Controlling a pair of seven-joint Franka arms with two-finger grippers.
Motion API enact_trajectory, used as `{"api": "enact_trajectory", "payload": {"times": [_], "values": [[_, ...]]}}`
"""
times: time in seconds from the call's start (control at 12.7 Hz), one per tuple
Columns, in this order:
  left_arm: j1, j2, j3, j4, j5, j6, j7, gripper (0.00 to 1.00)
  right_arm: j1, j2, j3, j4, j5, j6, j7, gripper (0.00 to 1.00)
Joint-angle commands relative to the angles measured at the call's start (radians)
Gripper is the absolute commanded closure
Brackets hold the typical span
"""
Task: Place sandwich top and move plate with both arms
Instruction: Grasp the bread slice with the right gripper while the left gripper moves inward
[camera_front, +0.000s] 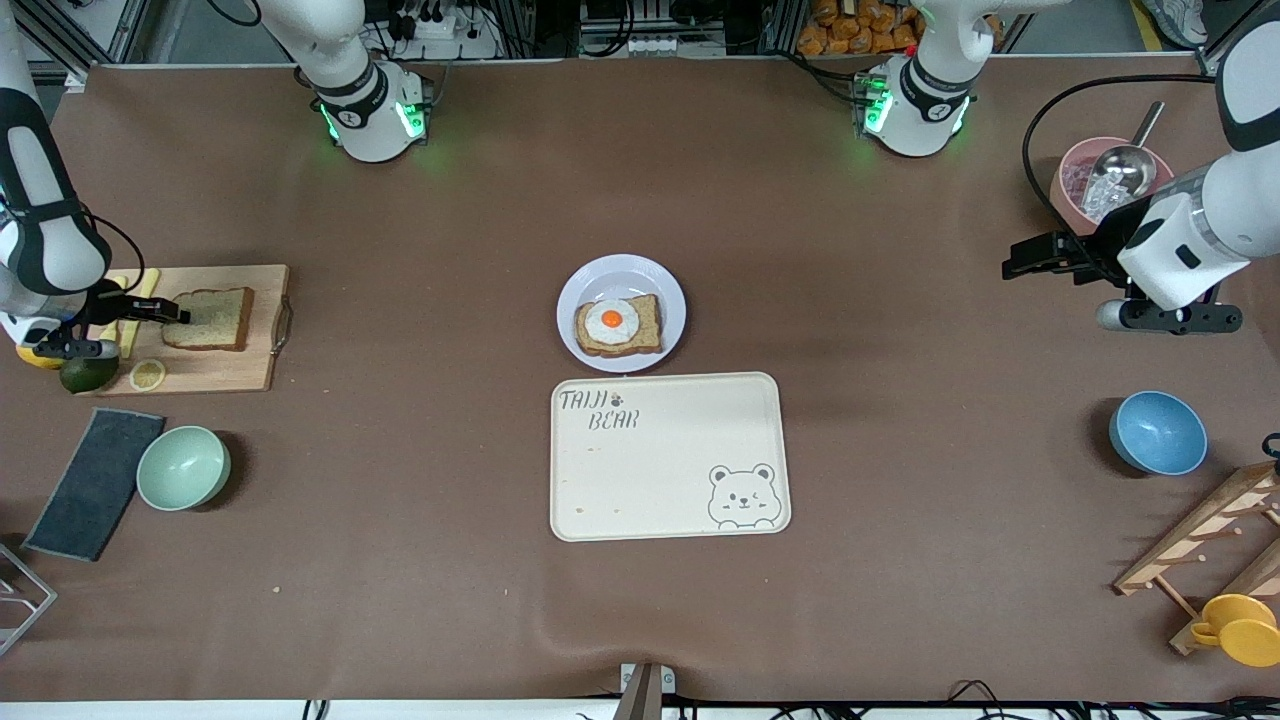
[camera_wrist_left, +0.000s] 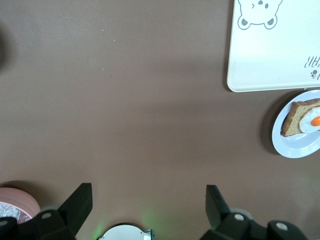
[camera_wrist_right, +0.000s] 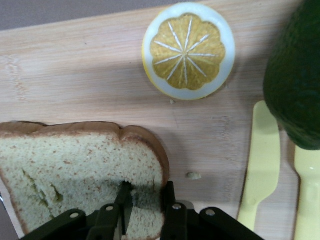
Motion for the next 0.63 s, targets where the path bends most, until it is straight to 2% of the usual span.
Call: {"api": "enact_trajectory", "payload": {"times": [0.0,0.39,0.55], "values": [[0.004,-0.001,-0.002,-0.031,-0.026,0.034,0.012,0.00,-0.030,0.024,0.014,0.011,-0.001,0.013,-0.010,1.00],[0.011,0.064,-0.002,-0.034,-0.148,0.063,0.014,0.00,-0.024,0.014,0.017,0.020,-0.001,0.005,-0.014,1.00],[0.014,0.067,0.000,-0.032,-0.152,0.063,0.014,0.00,-0.018,0.006,0.018,0.027,-0.001,-0.012,-0.014,1.00]]}}
